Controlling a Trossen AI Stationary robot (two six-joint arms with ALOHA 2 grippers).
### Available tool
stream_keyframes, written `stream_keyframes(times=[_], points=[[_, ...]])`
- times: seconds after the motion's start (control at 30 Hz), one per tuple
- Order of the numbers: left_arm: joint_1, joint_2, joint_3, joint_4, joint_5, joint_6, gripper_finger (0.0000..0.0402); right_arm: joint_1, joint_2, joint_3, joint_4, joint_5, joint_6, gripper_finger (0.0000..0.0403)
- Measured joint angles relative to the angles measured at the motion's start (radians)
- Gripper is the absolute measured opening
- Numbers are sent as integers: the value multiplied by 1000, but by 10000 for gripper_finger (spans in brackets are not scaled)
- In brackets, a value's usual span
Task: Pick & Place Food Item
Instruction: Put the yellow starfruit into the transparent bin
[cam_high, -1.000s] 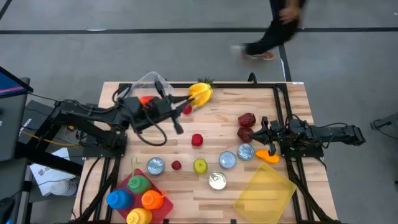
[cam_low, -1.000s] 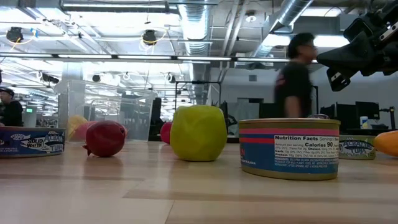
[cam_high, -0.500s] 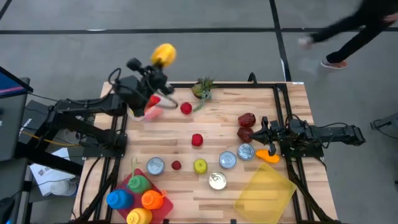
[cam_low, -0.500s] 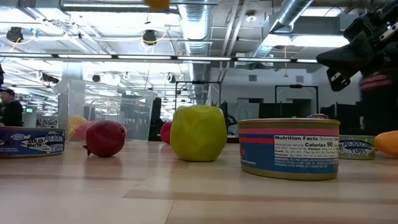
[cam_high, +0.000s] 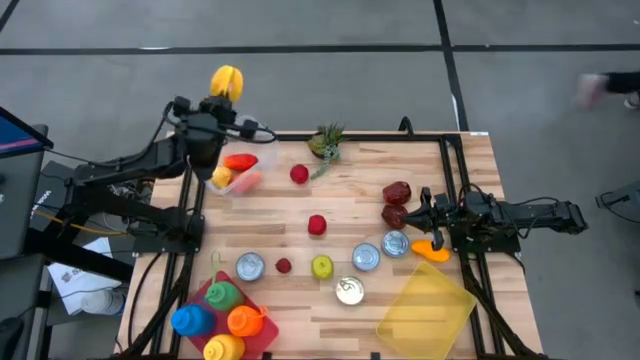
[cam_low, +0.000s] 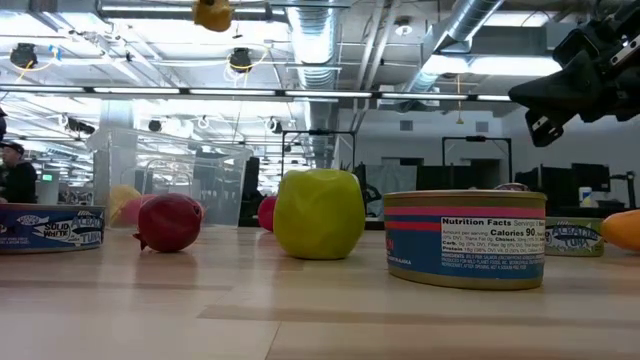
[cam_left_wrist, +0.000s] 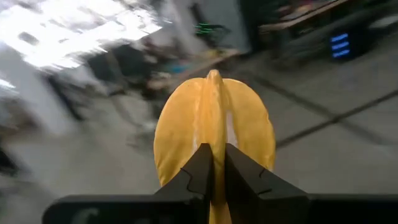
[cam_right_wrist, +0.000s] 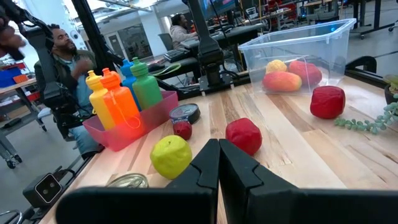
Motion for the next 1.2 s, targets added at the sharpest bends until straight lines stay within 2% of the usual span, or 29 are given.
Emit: stream_keyframes(times=[0.2, 0.27, 0.37, 0.63, 0.73, 0.9, 1.07, 1.2], points=[[20, 30, 0, -418, 307, -572, 21, 0, 0, 0, 0, 0, 0, 0], [53, 49, -1, -531, 383, -680, 21, 0, 0, 0, 0, 0, 0, 0], [99, 69, -1, -602, 459, -768, 21, 0, 0, 0, 0, 0, 0, 0], [283, 154, 0, -675, 680, -828, 21, 0, 0, 0, 0, 0, 0, 0], [360, 210, 0, -690, 743, -762, 21, 0, 0, 0, 0, 0, 0, 0], [451, 299, -1, -696, 939, -666, 21, 0, 0, 0, 0, 0, 0, 0], [475, 342, -1, -681, 966, -642, 37, 0, 0, 0, 0, 0, 0, 0], [472, 369, 0, -665, 967, -537, 83, 0, 0, 0, 0, 0, 0, 0]])
